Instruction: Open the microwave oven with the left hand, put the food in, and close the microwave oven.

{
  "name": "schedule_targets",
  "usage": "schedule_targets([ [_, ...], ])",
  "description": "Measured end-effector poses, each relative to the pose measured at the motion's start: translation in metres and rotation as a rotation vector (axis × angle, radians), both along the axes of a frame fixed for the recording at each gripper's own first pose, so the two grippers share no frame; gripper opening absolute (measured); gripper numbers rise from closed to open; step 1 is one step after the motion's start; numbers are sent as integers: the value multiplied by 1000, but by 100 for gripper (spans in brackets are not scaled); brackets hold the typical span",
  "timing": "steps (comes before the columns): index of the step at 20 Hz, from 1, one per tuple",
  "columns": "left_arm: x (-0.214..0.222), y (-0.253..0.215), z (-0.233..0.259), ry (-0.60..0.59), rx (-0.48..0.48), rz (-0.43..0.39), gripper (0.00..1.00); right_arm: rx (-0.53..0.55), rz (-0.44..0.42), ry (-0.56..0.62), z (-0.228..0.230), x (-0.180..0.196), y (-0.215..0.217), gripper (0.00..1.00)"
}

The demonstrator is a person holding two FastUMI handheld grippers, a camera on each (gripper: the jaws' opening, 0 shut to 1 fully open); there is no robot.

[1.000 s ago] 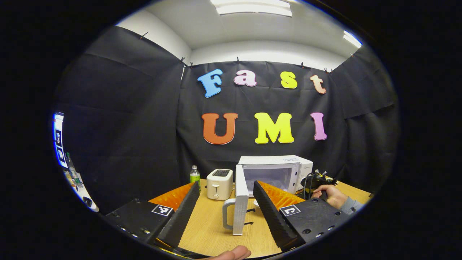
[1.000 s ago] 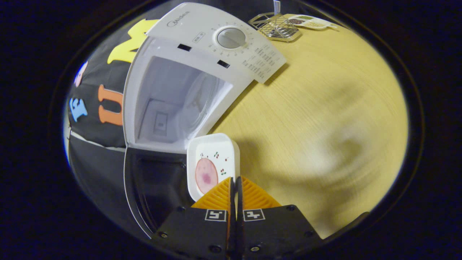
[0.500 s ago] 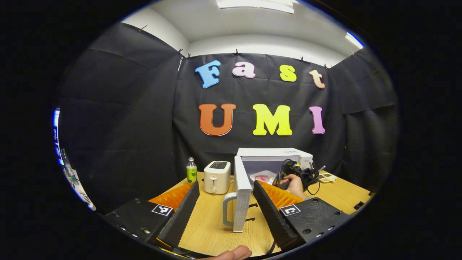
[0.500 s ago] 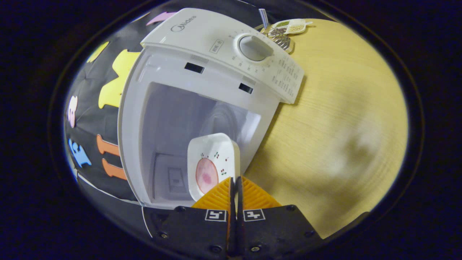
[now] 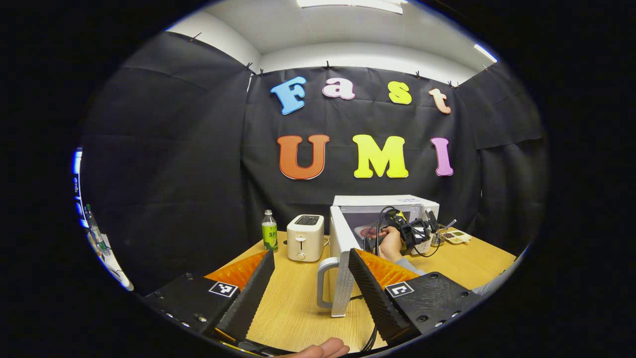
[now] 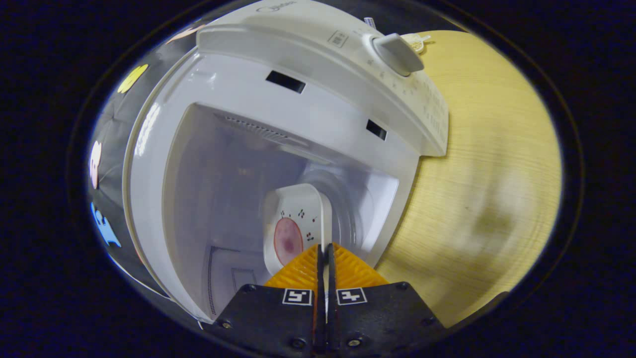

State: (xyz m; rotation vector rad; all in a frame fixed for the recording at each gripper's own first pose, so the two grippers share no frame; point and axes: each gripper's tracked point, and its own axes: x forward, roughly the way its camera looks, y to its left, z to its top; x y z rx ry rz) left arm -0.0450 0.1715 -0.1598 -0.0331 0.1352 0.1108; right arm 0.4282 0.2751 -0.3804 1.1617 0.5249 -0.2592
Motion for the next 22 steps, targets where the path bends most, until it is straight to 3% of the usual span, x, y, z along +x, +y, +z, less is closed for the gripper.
schedule_targets([
  [4,-1,4,-3,4,0,9,92,-22,-3,23,-15,4,1,7],
  [9,-9,19,-9,26,0,42,92,-91,-1,-74,5,8,-6,12],
  [11,-11,20,-11,26,-11,46,92,-157,5,-117,16,6,-12,30],
  [12,-11,20,-12,31,-17,47,92,-180,10,-143,22,4,-13,46],
  [13,-11,21,-17,38,-20,53,92,-221,28,-169,28,1,-14,52],
  [14,-12,25,-18,44,-22,61,92,-281,40,-183,32,-4,-18,70],
  [18,-14,30,-23,54,-49,82,92,-469,101,-276,60,-21,-24,89],
  [20,-18,34,-27,58,-52,94,92,-537,167,-323,77,-29,-23,90],
  [22,-18,40,-32,54,-45,98,92,-679,226,-378,95,-36,-29,92],
])
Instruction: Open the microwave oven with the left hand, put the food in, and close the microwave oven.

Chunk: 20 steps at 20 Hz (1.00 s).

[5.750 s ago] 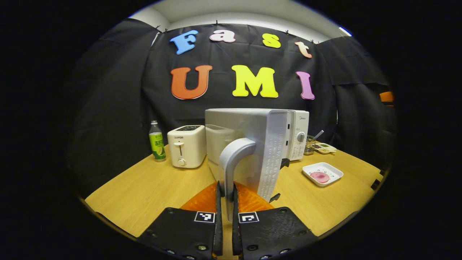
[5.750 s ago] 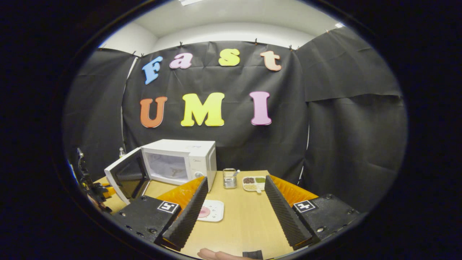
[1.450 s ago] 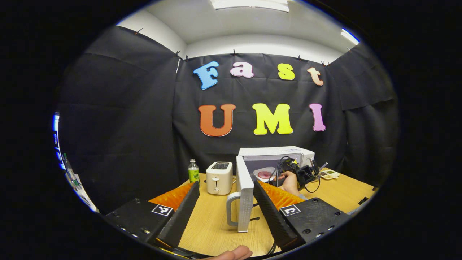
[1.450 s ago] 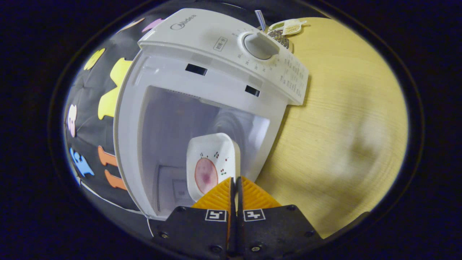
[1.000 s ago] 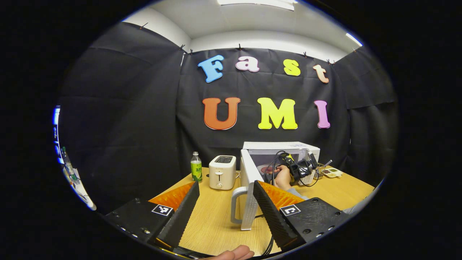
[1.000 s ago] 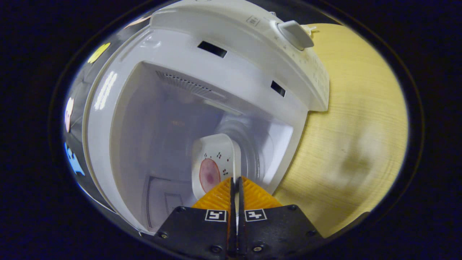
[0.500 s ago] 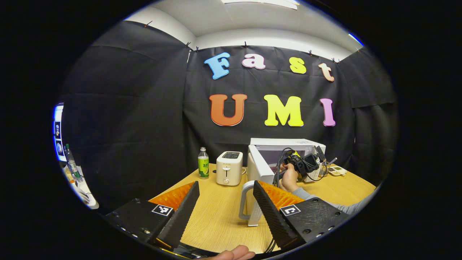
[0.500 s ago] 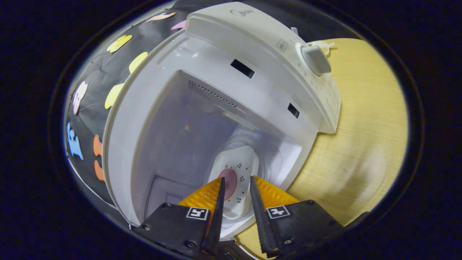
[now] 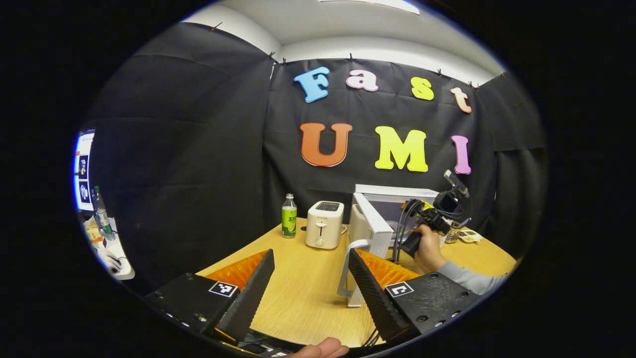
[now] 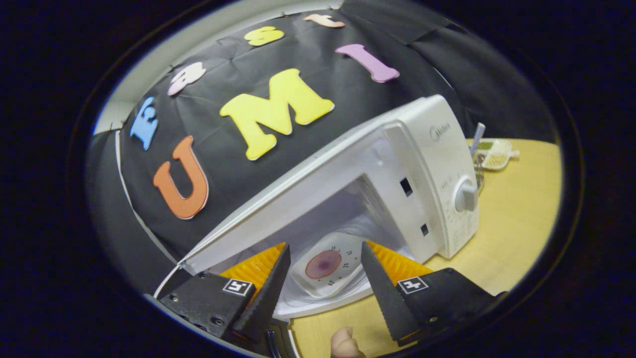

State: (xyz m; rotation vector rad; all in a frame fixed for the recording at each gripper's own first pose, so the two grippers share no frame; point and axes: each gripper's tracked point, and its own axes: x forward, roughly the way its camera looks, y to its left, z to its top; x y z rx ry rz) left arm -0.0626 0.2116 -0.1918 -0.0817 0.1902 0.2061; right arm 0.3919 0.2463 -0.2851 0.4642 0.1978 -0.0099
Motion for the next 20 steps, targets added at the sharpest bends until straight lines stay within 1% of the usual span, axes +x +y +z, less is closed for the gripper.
schedule_targets([
  [2,7,5,-1,-22,16,-18,92,-127,25,-63,23,-16,-8,93],
  [3,12,8,-7,-22,24,-29,92,-154,44,-78,30,-26,-9,93],
  [6,28,23,-26,-4,27,-34,92,-191,109,-118,61,-65,-21,95],
  [8,40,25,-38,2,21,-49,92,-232,127,-156,85,-93,-36,95],
  [10,48,34,-48,2,15,-23,92,-292,133,-210,114,-129,-55,95],
  [11,52,35,-54,13,17,-22,91,-325,135,-238,126,-148,-66,95],
  [12,56,32,-57,12,20,-41,83,-352,142,-264,135,-164,-76,95],
  [13,61,29,-62,25,23,-48,61,-376,143,-281,143,-178,-86,95],
  [14,65,30,-66,28,36,-45,60,-400,132,-292,151,-194,-100,95],
  [15,71,28,-69,32,40,-56,37,-419,126,-301,158,-209,-111,95],
  [16,74,25,-72,32,27,-54,0,-430,126,-308,164,-224,-121,95],
  [17,80,18,-77,41,5,-66,0,-430,119,-313,172,-237,-132,95],
  [19,85,7,-82,48,1,-84,0,-437,113,-322,188,-259,-151,95],
  [20,89,2,-84,52,2,-93,14,-443,114,-331,193,-267,-159,95],
])
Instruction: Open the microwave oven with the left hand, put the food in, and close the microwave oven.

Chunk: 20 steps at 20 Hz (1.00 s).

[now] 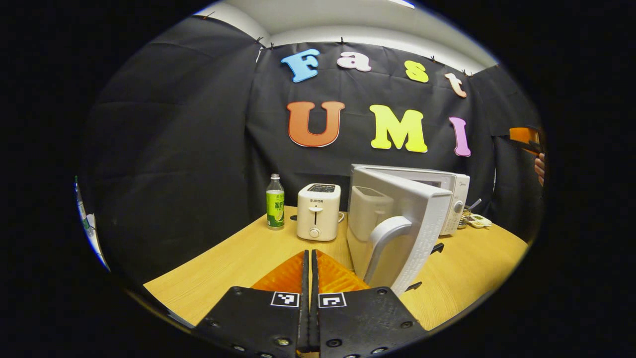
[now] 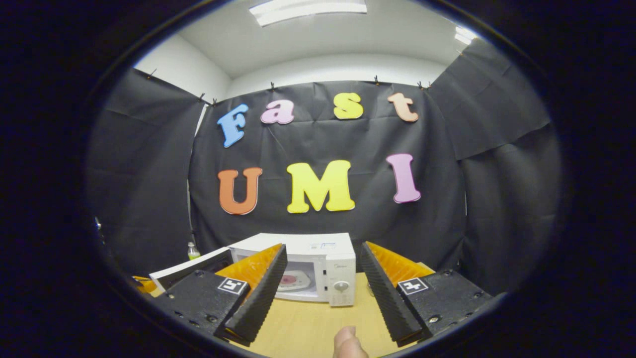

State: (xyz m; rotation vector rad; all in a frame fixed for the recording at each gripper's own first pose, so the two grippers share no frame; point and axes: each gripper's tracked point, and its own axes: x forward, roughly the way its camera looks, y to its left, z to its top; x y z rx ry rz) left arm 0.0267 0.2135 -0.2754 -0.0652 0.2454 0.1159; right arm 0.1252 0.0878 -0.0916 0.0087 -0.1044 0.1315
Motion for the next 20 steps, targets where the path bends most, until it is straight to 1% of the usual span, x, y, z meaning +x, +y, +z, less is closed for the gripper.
schedule_targets([
  [1,2,-6,-1,2,-1,-11,0,-5,-3,-4,6,-7,-10,95],
  [3,9,-20,-1,2,-3,-32,0,-17,-33,-8,9,-16,-33,95],
  [4,11,-28,-1,-1,-1,-39,0,-35,-68,-4,8,-20,-46,95],
  [5,14,-27,0,-3,17,-28,14,-60,-93,-1,5,-23,-58,95],
  [6,15,-32,-1,1,16,-33,0,-76,-107,3,4,-27,-64,95],
  [7,17,-44,-3,3,-6,-51,0,-83,-110,5,3,-29,-68,95],
  [8,19,-56,-1,-3,-27,-75,0,-91,-95,11,2,-31,-68,95],
  [12,30,-96,0,-13,-38,-129,0,-109,-44,21,0,-38,-73,96],
  [17,57,-154,-8,-4,-41,-213,0,-103,-53,9,9,-44,-94,95],
  [18,65,-164,-5,-11,-37,-227,0,-95,-52,12,10,-44,-98,91],
  [19,72,-174,-4,-17,-36,-242,0,-87,-52,14,11,-44,-104,96],
  [20,79,-185,-2,-23,-35,-261,0,-78,-54,15,13,-44,-109,96],
])
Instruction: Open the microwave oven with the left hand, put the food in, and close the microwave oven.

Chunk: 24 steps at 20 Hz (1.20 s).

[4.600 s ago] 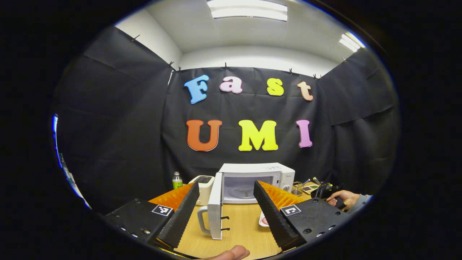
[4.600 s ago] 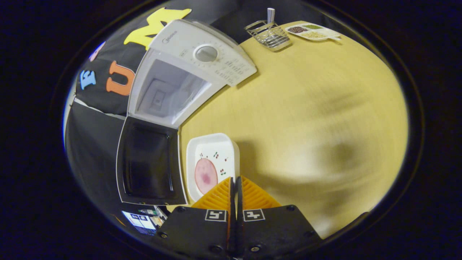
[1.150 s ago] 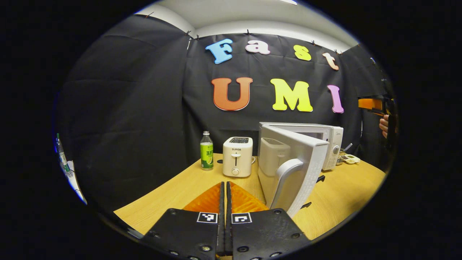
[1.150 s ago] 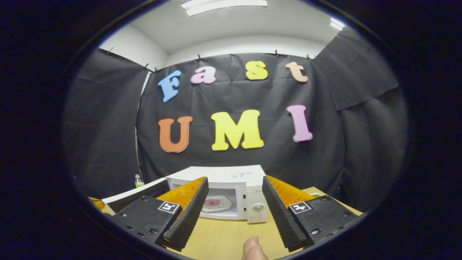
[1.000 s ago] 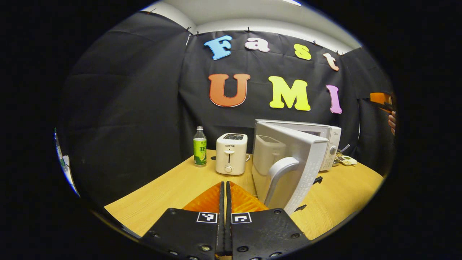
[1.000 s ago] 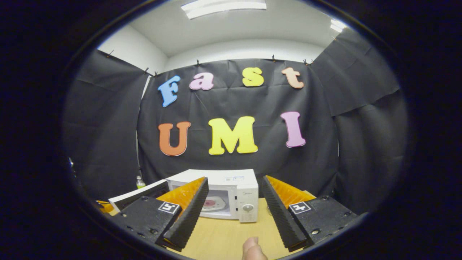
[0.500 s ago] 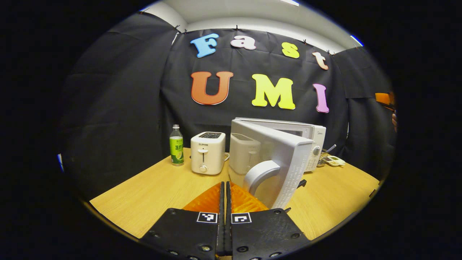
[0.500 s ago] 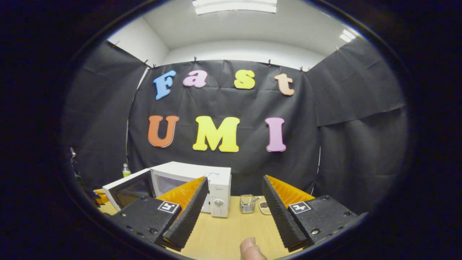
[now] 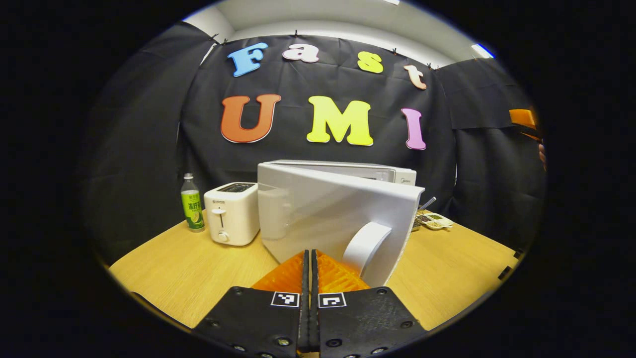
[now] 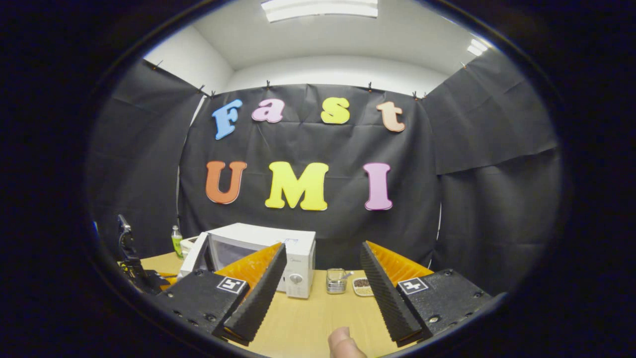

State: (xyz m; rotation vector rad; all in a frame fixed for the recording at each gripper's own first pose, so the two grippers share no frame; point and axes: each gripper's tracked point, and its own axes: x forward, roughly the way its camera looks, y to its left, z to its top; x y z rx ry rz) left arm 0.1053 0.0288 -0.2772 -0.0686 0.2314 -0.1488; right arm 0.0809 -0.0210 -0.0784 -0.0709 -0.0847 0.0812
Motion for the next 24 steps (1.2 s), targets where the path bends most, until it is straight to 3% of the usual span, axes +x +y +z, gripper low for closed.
schedule_targets([
  [4,25,-42,1,-3,3,-77,0,11,-17,-6,2,3,-21,96],
  [11,79,-103,3,-28,25,-145,0,61,-56,-1,-1,8,-60,95],
  [17,134,-124,0,-39,11,-105,0,70,-100,-35,3,7,-95,95],
  [21,167,-129,-6,-12,-31,-60,0,87,-79,-28,0,8,-102,95],
  [24,189,-129,-7,-22,13,-21,0,94,-75,-38,1,9,-109,95],
])
